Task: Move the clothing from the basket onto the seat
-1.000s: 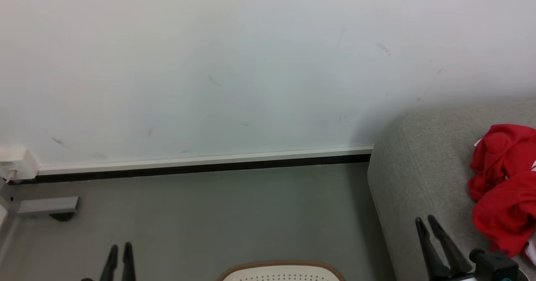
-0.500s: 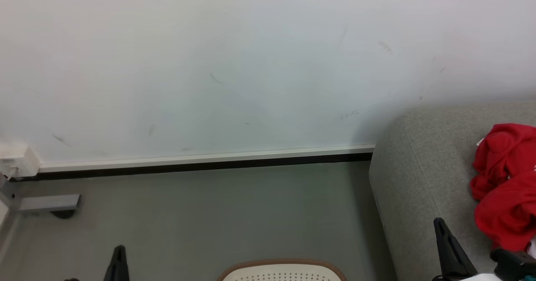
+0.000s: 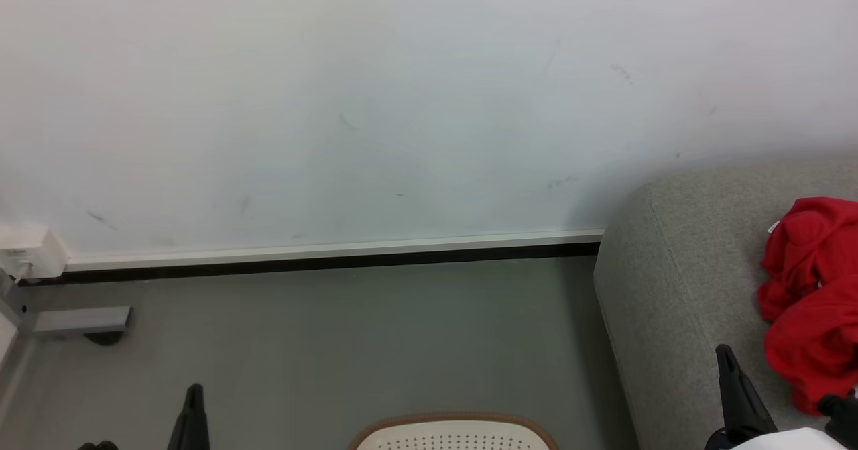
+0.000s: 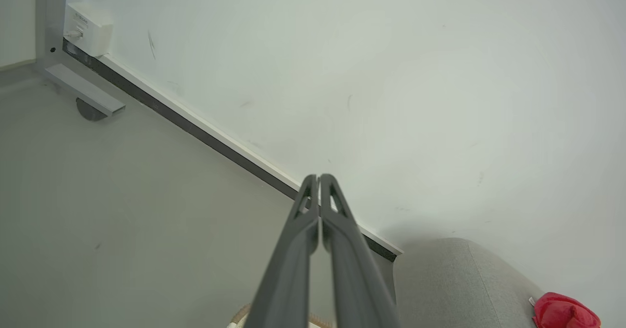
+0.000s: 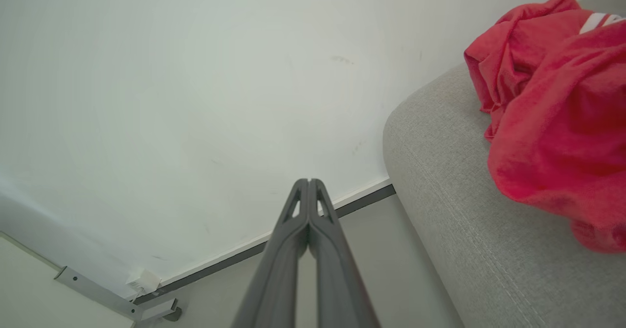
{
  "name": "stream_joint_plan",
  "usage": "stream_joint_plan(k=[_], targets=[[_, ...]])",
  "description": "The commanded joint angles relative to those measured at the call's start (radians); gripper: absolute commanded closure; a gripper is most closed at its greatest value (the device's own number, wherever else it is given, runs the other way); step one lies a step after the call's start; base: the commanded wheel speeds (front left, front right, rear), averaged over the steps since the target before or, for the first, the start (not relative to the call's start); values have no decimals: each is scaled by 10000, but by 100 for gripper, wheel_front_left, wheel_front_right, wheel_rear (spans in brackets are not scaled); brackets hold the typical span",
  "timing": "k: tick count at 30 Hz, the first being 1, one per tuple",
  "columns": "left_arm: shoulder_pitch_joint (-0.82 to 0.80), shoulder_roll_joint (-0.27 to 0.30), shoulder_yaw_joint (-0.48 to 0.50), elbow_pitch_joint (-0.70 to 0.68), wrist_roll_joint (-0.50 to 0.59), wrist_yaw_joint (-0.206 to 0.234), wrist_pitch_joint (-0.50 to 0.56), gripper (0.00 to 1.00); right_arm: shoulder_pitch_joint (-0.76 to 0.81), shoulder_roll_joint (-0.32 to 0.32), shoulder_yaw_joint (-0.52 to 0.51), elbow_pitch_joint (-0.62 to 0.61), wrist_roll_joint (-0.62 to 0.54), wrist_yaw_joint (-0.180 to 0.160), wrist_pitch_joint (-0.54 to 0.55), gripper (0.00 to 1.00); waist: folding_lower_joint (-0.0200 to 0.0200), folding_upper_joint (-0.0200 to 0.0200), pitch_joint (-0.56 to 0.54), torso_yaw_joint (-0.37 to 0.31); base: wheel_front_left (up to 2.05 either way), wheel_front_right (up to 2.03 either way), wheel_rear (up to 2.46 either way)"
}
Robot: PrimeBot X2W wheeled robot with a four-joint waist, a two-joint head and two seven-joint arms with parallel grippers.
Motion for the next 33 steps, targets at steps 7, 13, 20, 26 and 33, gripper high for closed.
stream_joint_plan(k=[7,13,20,26,33], targets=[[-371,74,27,-151,-1255,-135,310,100,-317,79,-304,-200,1134,-6,306,100,0,0,33,36,0,0,0],[-470,80,34,-138,-2052,-197,525,100,-333,126,-476,-234,1848,-8,516,100,0,0,60,64,0,0,0],[-573,87,42,-121,-2954,-260,756,100,-351,191,-662,-273,2626,-9,746,100,0,0,91,97,0,0,0],[-663,92,49,-108,-3656,-315,939,100,-373,245,-820,-301,3252,-10,935,100,0,0,117,125,0,0,0],[-747,98,56,-92,-4408,-375,1150,100,-398,303,-984,-329,3941,-11,1138,100,0,0,148,157,0,0,0]])
